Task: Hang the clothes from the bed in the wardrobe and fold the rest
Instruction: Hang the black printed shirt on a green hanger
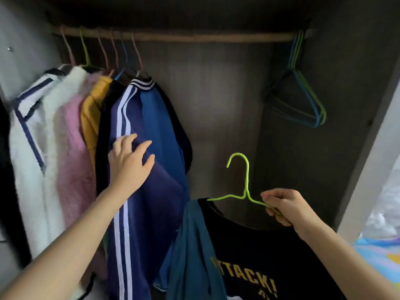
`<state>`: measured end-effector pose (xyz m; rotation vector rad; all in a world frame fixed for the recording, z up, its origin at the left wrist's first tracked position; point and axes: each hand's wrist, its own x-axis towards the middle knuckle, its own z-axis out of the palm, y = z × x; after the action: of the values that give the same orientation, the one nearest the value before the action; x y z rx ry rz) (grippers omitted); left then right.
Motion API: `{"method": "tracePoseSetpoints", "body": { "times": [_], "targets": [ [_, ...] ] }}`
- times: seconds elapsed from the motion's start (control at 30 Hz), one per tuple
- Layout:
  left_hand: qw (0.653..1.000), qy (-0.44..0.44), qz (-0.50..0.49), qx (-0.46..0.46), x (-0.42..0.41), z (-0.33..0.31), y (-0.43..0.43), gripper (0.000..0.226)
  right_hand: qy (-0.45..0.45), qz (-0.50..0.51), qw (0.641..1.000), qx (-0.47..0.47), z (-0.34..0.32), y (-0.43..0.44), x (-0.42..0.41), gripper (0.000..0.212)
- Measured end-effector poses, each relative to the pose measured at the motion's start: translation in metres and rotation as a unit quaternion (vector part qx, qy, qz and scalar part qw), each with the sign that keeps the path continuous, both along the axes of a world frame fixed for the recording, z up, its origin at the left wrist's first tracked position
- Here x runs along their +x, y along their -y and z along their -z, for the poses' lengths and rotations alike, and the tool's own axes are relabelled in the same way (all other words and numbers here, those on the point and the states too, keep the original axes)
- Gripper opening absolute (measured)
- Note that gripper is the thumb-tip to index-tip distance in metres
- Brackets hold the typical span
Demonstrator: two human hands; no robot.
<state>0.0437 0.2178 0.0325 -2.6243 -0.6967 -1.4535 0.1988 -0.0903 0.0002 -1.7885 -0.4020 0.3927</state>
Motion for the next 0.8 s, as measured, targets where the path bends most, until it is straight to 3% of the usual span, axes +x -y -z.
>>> {"method": "tracePoseSetpoints", "body": {
  "times": [0.13,0.27,0.37,0.53,0.67,0.8],
  "targets": [
    [0.998,0.010,-0.016,0.057,0.006,-0.036,-0.044,0.034,-0.048,0.096,0.993,0.044,-0.007,-0.044,-0.011,0.014],
    [0.998,0.024,-0.025,0.059,0.012,-0.067,-0.076,0.037,-0.027,0.115,0.984,0.132,-0.029,-0.084,-0.027,0.016],
    [1.000,-0.025,-0.001,0.008,0.015,-0.086,-0.094,0.045,0.006,0.093,0.977,0.191,-0.064,-0.106,-0.036,0.019],
    [0.996,-0.070,0.040,0.026,0.009,-0.094,-0.117,0.061,0.055,0.006,0.971,0.231,-0.127,-0.153,-0.049,0.022],
    [0.995,-0.084,0.062,0.002,0.001,-0.104,-0.127,0.061,0.073,-0.034,0.953,0.294,-0.184,-0.195,-0.044,0.023],
    [0.991,-0.107,0.071,0.028,-0.006,-0.104,-0.132,0.058,0.174,-0.027,0.952,0.251,-0.225,-0.233,-0.036,0.032]
  ]
}}
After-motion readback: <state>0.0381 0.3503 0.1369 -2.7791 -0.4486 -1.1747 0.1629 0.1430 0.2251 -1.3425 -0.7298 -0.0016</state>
